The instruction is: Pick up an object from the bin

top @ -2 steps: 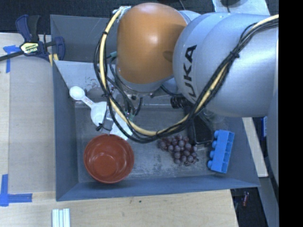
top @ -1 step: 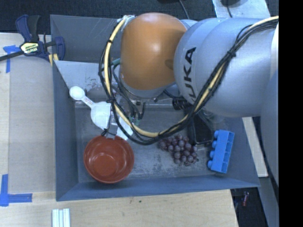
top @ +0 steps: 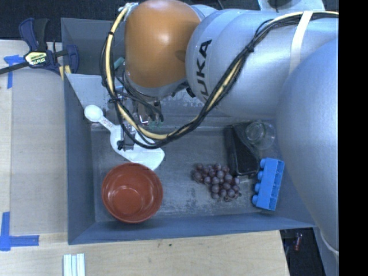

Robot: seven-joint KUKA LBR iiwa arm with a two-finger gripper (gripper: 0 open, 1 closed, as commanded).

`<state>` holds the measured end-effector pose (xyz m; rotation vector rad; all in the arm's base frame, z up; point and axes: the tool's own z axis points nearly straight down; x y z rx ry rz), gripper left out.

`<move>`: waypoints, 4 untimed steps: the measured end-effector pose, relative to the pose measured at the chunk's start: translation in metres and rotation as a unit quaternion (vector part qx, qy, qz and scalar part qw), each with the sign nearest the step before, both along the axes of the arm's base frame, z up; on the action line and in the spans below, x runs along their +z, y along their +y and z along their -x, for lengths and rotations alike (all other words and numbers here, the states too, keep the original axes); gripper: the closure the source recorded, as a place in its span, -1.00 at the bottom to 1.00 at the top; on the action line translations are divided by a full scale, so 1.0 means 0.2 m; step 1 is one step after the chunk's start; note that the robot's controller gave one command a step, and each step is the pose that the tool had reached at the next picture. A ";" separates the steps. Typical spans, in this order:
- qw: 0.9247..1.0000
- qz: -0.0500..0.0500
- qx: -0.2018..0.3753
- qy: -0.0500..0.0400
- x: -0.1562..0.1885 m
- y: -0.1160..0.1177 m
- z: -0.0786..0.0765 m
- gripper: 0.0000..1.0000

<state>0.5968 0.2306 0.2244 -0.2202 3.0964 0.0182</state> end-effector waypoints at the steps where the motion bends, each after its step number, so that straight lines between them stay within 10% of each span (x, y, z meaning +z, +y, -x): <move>1: 0.974 -0.001 -0.228 0.012 -0.17 -0.06 0.18 -1.00; 2: 0.999 0.000 -0.050 0.003 -0.26 0.03 0.10 -1.00; 4: 0.987 -0.003 -0.163 0.006 -0.39 -0.16 0.24 -1.00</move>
Offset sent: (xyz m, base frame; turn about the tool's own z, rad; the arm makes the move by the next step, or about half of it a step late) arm -0.0131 0.0126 -0.0602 0.0065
